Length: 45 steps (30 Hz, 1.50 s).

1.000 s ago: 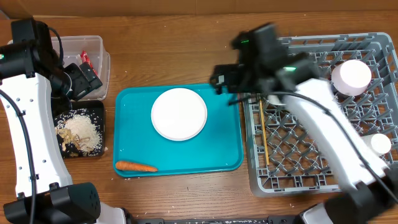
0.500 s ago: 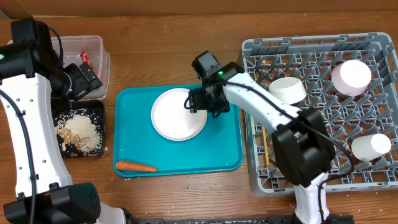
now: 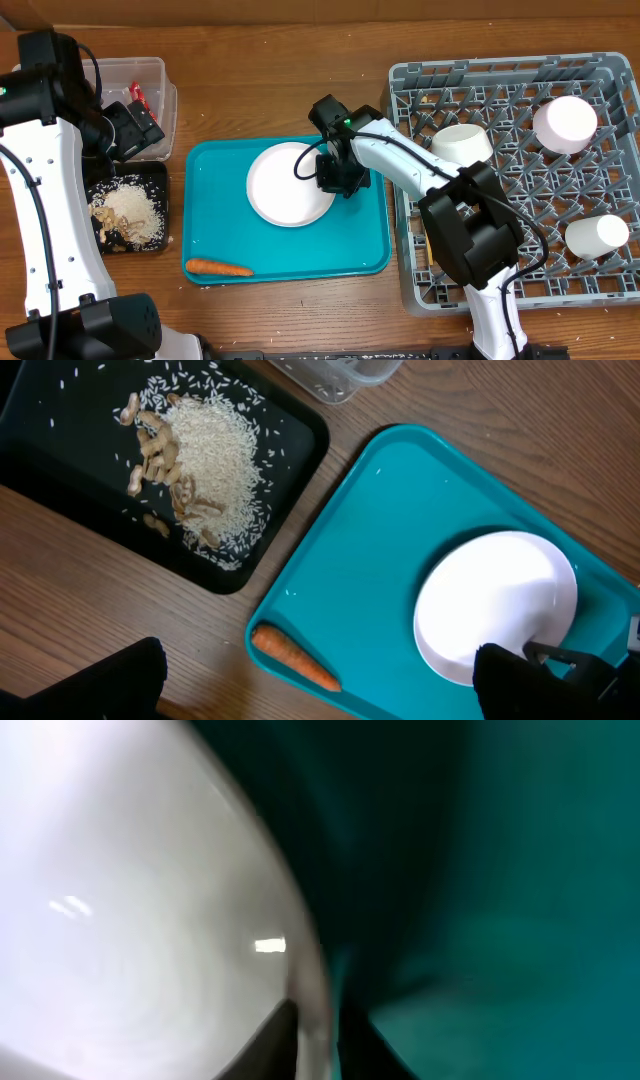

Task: Sort waste into correct bins and load items into the dishwasher
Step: 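Reach right gripper to the white plate and grasp its rim, then carry the plate with right gripper and stand it in the rack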

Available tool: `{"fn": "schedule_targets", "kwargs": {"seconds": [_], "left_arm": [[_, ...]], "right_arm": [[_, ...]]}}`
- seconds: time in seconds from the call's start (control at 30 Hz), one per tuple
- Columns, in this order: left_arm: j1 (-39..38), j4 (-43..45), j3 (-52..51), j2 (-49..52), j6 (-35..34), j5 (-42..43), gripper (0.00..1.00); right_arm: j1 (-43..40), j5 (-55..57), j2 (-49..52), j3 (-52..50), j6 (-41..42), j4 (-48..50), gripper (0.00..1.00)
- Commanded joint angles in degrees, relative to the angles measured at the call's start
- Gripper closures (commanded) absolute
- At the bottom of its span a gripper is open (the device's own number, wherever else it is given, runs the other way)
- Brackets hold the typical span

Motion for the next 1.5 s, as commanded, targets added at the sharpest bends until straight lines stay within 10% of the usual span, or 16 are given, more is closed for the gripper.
{"fn": "schedule_targets", "kwargs": {"seconds": [0.0, 0.47, 1.0, 1.47], "left_arm": [[0.1, 0.2, -0.1, -0.3, 0.3, -0.6, 0.0], [0.1, -0.3, -0.1, -0.3, 0.7, -0.6, 0.0], [0.1, 0.4, -0.1, -0.3, 0.7, -0.6, 0.0], [0.1, 1.9, -0.1, -0.3, -1.5, -0.3, 0.0]], "right_arm": [[0.1, 0.3, 1.1, 0.3, 0.4, 0.0, 0.94], [-6.4, 14.1, -11.4, 12.0, -0.8, -10.1, 0.96], [-21.5, 72.1, -25.9, 14.1, -13.4, -10.7, 0.96], [-30.3, 74.2, -24.3, 1.7, -10.6, -7.6, 0.96]]}}
